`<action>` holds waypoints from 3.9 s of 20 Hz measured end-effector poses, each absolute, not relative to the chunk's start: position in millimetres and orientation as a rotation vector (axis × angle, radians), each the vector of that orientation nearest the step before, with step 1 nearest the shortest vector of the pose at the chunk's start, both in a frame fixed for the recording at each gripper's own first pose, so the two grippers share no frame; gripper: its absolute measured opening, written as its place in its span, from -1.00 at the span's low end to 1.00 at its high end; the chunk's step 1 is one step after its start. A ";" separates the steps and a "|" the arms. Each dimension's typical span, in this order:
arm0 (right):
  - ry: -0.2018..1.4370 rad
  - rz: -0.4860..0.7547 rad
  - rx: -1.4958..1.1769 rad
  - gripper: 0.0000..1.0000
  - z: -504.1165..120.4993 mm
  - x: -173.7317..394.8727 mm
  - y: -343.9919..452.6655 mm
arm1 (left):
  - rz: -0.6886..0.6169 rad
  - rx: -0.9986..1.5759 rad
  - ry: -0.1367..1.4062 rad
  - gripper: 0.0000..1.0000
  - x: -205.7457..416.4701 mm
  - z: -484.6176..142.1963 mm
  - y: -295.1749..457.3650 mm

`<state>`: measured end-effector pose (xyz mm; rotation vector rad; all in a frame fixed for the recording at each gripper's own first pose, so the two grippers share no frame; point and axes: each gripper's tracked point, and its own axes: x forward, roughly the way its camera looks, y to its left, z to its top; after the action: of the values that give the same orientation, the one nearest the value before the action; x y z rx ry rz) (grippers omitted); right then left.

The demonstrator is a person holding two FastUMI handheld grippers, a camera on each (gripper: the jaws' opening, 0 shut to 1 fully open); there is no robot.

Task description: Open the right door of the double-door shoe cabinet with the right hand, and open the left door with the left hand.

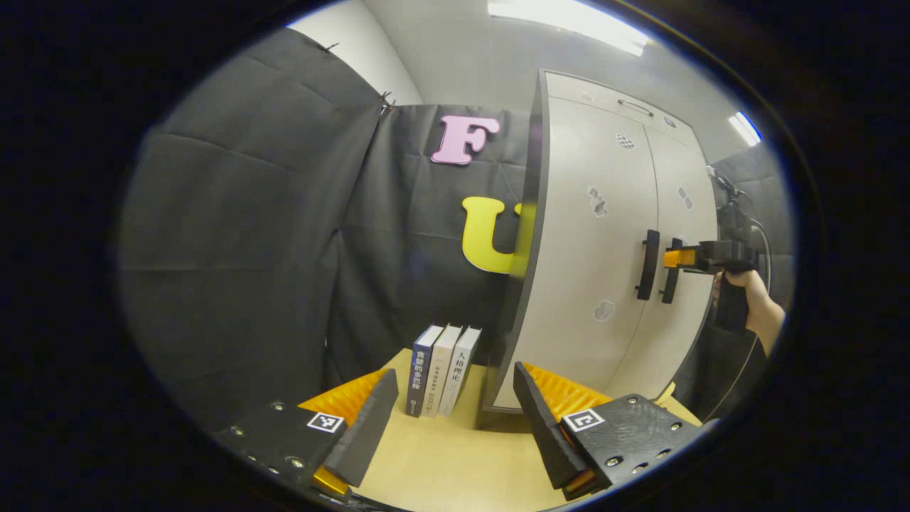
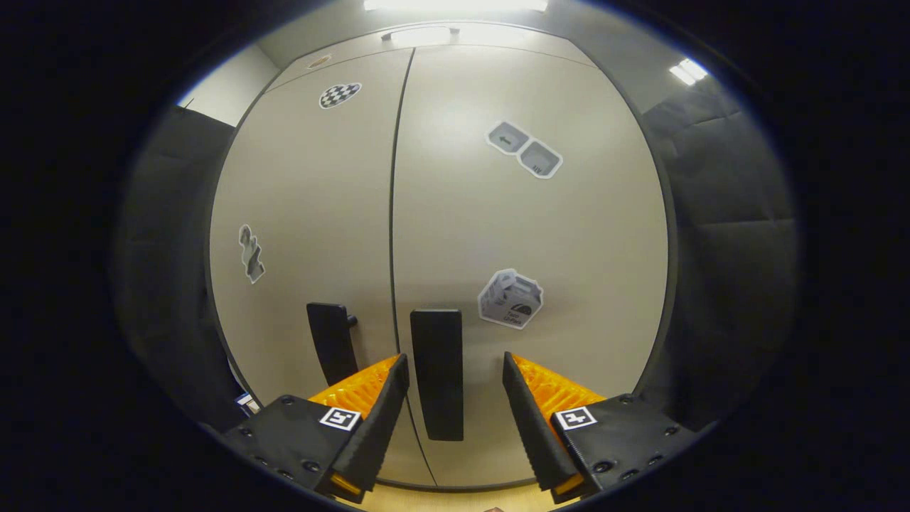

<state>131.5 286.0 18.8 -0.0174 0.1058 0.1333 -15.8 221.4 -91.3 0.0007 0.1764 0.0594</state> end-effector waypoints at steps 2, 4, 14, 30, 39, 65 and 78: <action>0.130 0.123 -0.023 0.29 12.6 136.9 288.2 | 0.054 0.004 0.178 0.90 -17.2 -92.5 221.8; 0.134 0.107 -0.016 -0.31 12.1 138.3 291.1 | 0.054 0.012 0.178 0.90 -18.5 -94.4 223.5; 0.166 0.205 -0.010 -0.88 8.9 129.6 290.0 | 0.030 0.024 0.222 0.90 -27.4 -111.0 218.7; 0.174 0.378 -0.014 -0.80 10.6 58.9 257.2 | 0.038 -0.094 0.231 0.90 -47.7 -104.9 147.4; 0.165 0.520 0.021 -0.80 11.8 22.0 225.1 | 0.018 0.042 0.233 0.87 -111.0 -97.7 44.3; 0.146 0.647 0.079 -0.81 15.4 7.7 175.8 | 0.055 -0.036 0.261 0.87 -194.4 -130.6 -36.4; 0.154 0.574 0.087 -0.82 15.1 9.8 147.9 | 0.044 -0.056 0.271 0.91 -184.6 -134.1 -52.9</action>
<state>9.8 147.9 15.1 0.0874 0.1541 0.5736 -184.6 -52.9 -134.1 -0.0559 0.2709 0.0440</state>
